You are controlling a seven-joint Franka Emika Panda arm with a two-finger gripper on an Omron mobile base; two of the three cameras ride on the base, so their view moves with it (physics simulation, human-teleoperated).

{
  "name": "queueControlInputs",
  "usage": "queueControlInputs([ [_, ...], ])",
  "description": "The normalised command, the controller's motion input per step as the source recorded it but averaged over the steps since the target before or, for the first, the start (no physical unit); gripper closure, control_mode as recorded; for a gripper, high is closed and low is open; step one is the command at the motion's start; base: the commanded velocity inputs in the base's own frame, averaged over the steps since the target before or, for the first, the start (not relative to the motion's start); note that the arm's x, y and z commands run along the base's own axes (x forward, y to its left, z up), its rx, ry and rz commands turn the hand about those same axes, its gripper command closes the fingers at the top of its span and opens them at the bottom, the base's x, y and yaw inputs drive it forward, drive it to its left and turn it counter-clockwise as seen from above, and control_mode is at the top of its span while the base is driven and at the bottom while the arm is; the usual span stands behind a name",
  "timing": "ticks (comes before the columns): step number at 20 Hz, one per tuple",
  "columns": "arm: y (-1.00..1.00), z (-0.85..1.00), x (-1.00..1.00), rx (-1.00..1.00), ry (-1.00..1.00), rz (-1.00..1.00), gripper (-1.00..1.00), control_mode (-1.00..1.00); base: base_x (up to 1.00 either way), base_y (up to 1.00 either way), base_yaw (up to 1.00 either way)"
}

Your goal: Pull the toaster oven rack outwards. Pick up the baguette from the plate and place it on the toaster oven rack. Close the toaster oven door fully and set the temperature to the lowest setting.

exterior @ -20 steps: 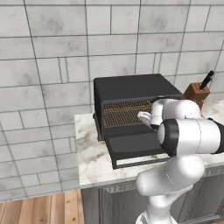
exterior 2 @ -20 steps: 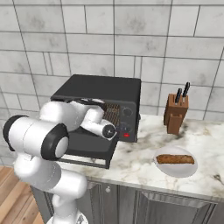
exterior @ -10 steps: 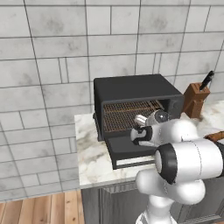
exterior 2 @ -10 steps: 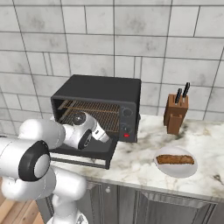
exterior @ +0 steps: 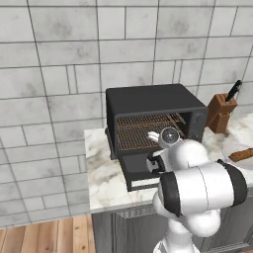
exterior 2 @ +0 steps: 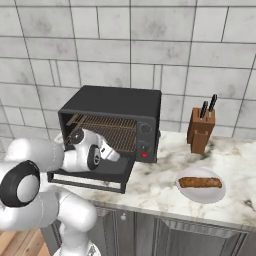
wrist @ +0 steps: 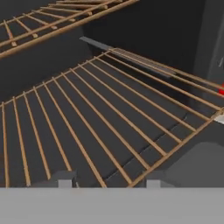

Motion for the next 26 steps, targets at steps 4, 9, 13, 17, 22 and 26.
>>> queueControlInputs([
  [4,-0.79,0.26,-1.00,0.05,0.45,0.05,1.00,-1.00,0.00,0.00,0.00],
  [9,-1.00,0.98,-1.00,0.21,0.26,0.00,1.00,-1.00,0.00,0.00,0.00],
  [13,-1.00,1.00,-1.00,0.14,0.37,0.00,1.00,-1.00,0.00,0.00,0.00],
  [17,-0.70,0.90,-0.87,0.07,0.19,0.00,1.00,-1.00,0.00,0.00,0.00],
  [22,-0.42,-0.08,-0.30,-0.01,0.00,-0.12,1.00,-1.00,0.00,0.00,0.00],
  [26,-0.64,-0.25,0.00,-0.01,0.00,-0.24,1.00,-1.00,0.00,0.00,0.00],
])
